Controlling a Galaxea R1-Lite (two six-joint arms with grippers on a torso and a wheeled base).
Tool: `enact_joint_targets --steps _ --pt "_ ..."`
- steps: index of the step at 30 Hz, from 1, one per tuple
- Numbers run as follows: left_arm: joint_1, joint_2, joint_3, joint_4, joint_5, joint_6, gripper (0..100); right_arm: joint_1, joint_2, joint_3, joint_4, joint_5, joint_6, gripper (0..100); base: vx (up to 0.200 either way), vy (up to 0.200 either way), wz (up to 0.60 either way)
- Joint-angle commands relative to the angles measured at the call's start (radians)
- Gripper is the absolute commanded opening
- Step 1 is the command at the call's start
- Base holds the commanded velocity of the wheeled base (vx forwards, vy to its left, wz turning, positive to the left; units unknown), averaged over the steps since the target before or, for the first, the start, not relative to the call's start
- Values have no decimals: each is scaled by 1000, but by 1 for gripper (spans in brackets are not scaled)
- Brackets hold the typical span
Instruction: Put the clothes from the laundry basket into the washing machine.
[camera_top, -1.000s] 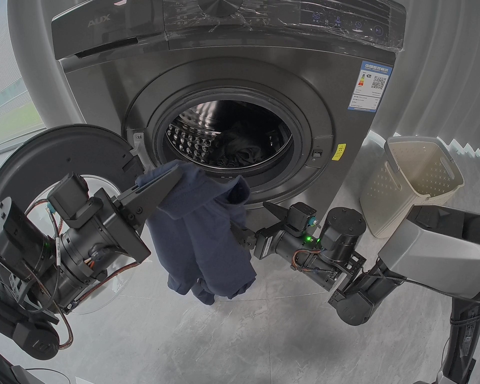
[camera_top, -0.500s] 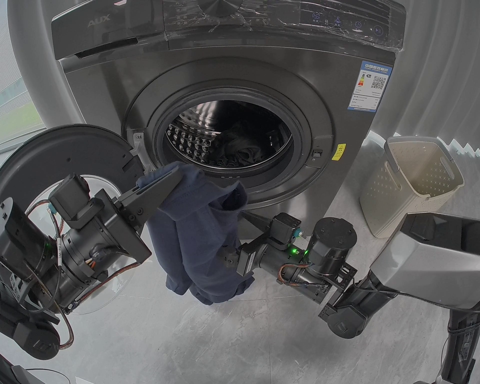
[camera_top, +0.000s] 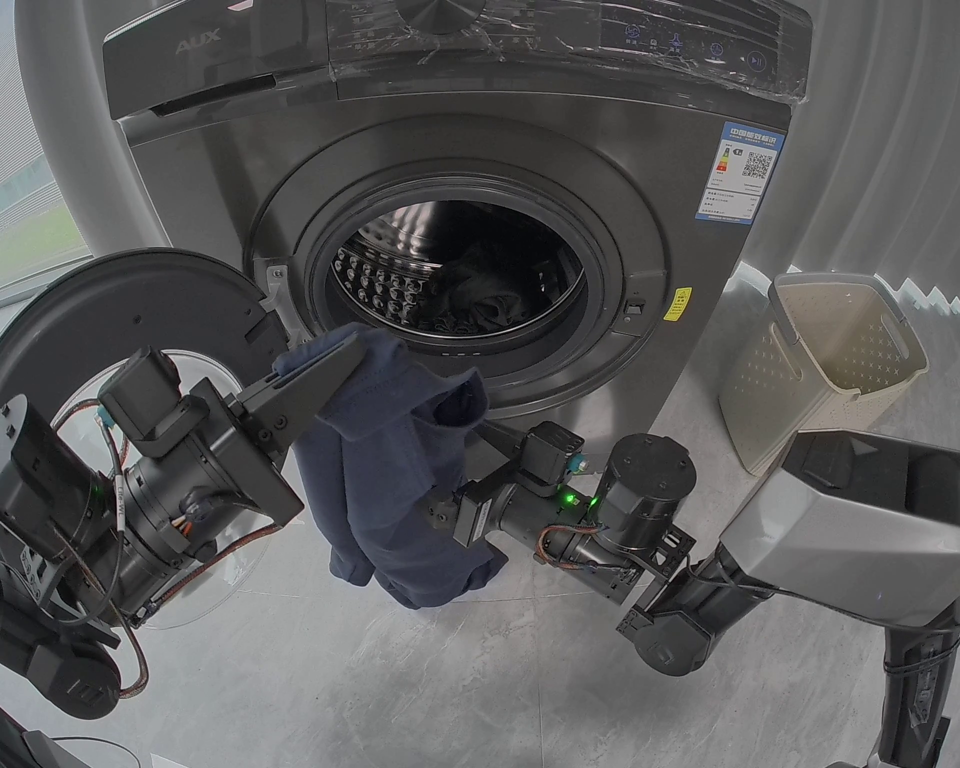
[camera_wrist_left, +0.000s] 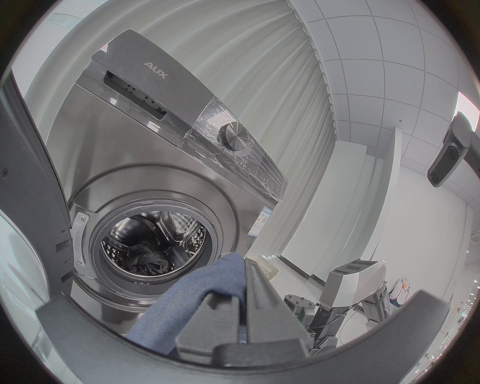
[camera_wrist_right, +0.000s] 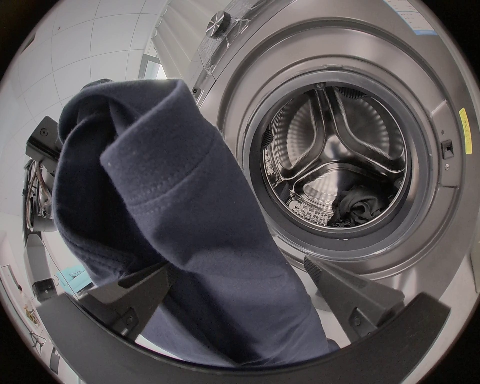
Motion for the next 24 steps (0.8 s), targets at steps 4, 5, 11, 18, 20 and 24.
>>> enact_joint_targets --steps 4,5,11,18,20,24 --pt "2 6 1 0 0 -2 0 3 10 -15 -21 -3 4 0 0 0 0" --pt "4 11 0 0 0 -2 0 3 5 -12 -23 -3 4 0 0 0 0" --pt "9 28 0 0 2 -4 0 -6 -67 43 -26 0 5 0 0 0 0" --pt "10 26 -6 0 5 -34 0 -21 -182 168 -24 -9 5 0 0 0 0" --pt "10 26 -9 0 8 -40 0 -35 -210 192 -23 -9 5 0 0 0 0" --pt "32 25 -11 0 5 -39 0 -64 -242 246 -24 -9 4 0 0 0 0"
